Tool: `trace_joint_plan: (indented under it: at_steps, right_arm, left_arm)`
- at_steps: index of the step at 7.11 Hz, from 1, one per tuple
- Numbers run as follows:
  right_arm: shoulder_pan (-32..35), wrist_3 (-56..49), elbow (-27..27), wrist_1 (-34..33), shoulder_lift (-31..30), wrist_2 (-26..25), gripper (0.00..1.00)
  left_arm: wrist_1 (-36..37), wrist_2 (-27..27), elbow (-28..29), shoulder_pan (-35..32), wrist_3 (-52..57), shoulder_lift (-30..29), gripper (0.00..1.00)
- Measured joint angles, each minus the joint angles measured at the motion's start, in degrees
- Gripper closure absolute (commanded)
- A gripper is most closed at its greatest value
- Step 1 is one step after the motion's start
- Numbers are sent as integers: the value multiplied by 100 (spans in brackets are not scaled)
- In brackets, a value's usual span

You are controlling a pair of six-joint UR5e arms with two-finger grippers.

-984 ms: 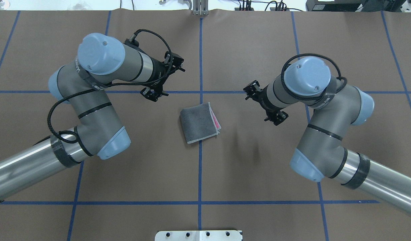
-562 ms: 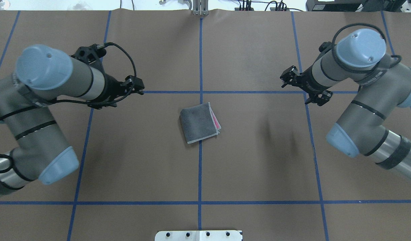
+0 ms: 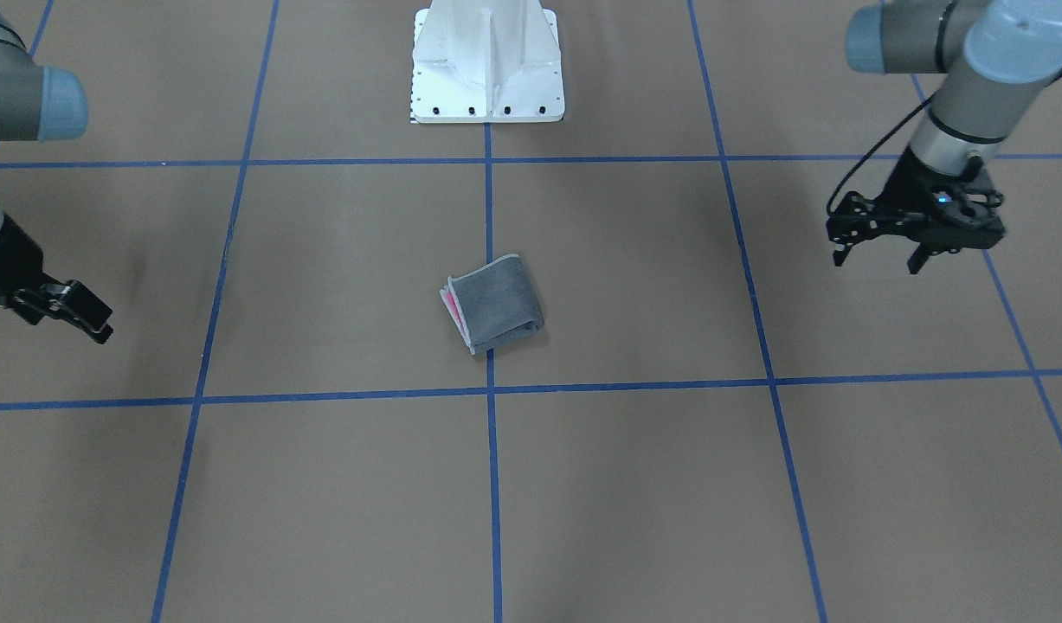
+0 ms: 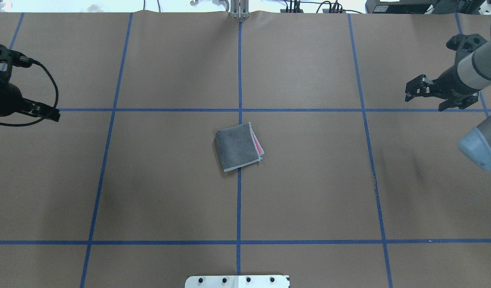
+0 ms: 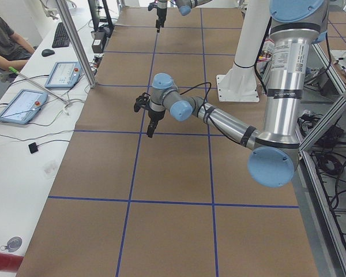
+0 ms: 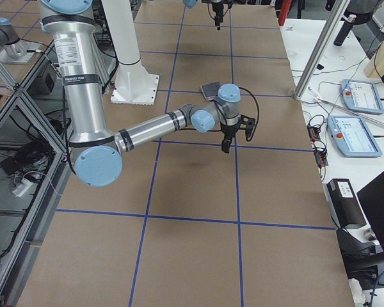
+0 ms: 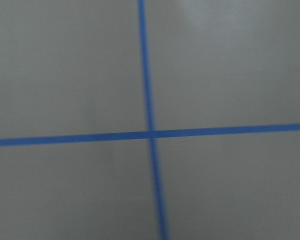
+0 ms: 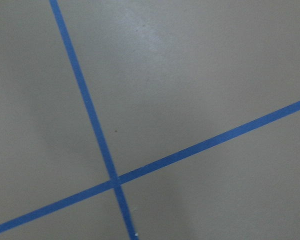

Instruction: Fold towel twice with both arms

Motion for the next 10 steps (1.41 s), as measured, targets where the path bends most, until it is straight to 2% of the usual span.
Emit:
trace_joint_plan:
  at_steps: [2,4,6,8,10]
  right_arm:
    - [517,-1243,-7,-6,-358,529,0]
    - [904,-2379,-25,-4,-768,912,0]
    - [1081,-2836,-24,-8,-947,1004,0]
    - [1418,-3092,-18,-55,-1031,1238,0]
    - [1633,-3560,-112,-235,-1039,1266,0]
  left_arm:
    - [13,-942,766,-1007,1561,142,1]
    - [108,-1366,1368,-1736,2704,164,1]
    - [458,-1670,1526,-1945,2839,176,1]
    - [551,-2036,1533,-2046,2430,181,1]
    - [535,-2067,1533,-2111,2391,169,1]
